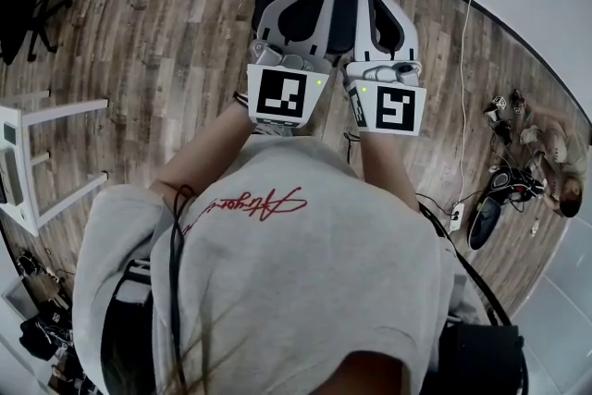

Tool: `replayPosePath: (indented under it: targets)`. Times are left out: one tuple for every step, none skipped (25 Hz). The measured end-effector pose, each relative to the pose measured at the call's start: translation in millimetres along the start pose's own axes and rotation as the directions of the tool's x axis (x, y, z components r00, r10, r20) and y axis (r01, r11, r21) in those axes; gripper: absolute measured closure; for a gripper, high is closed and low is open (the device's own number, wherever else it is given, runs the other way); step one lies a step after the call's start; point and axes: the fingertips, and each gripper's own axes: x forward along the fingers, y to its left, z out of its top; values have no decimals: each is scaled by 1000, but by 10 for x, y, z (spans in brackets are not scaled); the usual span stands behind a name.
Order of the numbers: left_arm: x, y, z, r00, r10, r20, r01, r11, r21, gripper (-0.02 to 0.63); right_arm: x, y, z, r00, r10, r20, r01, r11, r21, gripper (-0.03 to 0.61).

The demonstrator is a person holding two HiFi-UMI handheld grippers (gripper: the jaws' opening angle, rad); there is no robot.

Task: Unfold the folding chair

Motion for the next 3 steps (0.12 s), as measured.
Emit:
replayPosePath:
  targets:
    - [-6, 6, -1, 1000, 0, 0, 0, 1000, 0, 597, 0, 9, 0, 1000, -1, 0, 1, 1000, 1, 561]
    - [-12, 16, -3, 1000, 0, -1, 0, 1000, -1, 597, 1, 19, 1, 1000, -1, 0, 1, 1000, 1, 561]
    - [-17, 27, -5, 1000, 0, -2, 0, 1000, -2, 597, 3, 29, 1, 1000, -2, 0, 2, 1000, 2, 561]
